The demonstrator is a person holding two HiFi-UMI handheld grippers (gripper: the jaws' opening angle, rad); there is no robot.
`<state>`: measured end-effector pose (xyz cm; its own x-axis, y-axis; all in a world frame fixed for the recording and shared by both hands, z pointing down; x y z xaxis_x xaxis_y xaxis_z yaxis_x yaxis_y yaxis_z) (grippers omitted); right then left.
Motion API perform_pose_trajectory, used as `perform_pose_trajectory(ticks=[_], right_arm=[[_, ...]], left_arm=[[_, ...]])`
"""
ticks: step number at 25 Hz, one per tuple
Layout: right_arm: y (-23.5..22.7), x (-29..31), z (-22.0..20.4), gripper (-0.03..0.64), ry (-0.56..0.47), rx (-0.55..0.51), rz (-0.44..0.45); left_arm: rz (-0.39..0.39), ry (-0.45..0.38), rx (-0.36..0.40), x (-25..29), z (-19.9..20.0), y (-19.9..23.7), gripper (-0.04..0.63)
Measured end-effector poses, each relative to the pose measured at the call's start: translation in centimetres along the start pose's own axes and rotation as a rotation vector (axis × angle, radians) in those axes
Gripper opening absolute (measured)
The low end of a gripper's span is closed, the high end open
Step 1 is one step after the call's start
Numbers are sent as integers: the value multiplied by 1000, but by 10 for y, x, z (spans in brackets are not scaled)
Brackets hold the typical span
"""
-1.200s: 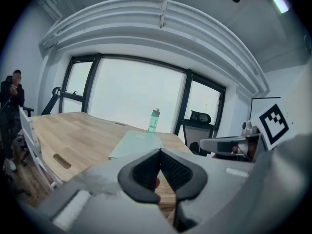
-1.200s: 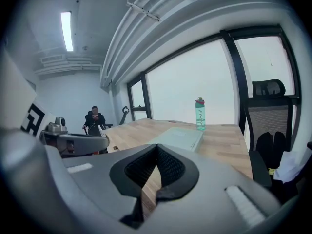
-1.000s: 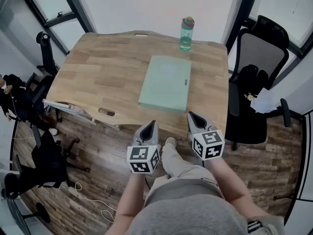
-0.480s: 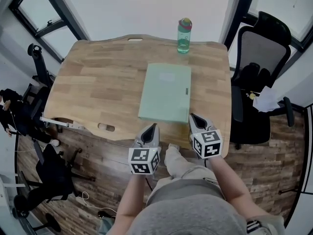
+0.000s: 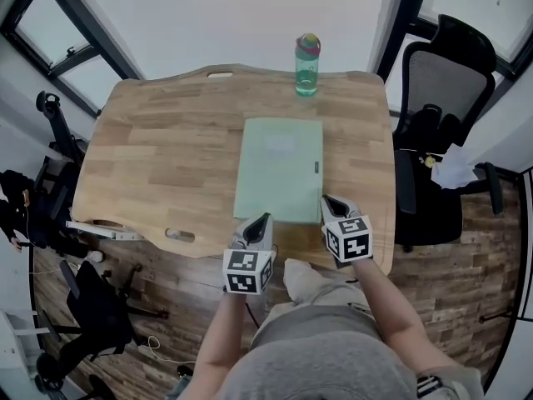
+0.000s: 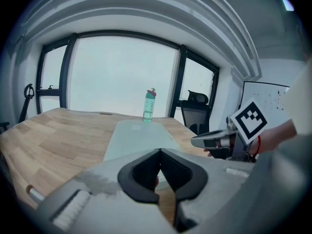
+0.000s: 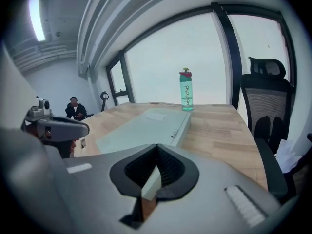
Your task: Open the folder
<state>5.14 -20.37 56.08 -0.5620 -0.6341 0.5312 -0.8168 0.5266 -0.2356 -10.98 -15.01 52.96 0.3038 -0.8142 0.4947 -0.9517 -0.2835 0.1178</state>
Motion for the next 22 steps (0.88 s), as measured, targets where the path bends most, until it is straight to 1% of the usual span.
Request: perform_pose_trajectory(ticks=[5, 10, 16, 22], right_arm=[[-12, 21, -5, 0, 50, 15, -17], [-19, 35, -10, 0, 100, 19, -21], [-27, 46, -18, 1, 158, 15, -34], [-27, 45, -21, 2, 171, -6, -21]], left_arm=[[-31, 48, 42, 18, -3, 4, 0], [-52, 77, 54, 30, -3, 9, 2], [-76, 115, 86, 44, -3, 14, 2], [-102, 150, 151, 50, -5, 16, 43]])
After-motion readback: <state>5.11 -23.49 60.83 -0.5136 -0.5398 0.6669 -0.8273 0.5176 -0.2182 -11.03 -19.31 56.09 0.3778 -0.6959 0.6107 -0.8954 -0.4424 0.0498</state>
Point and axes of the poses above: the fingertips, and each gripper's own axes: x forward along the fingers, y to its left, z out of its top, the point moved 3 cm from there along -x, backward along the fingers, and after that the axes turned 6 degrees about z, right-handed, at the moved point
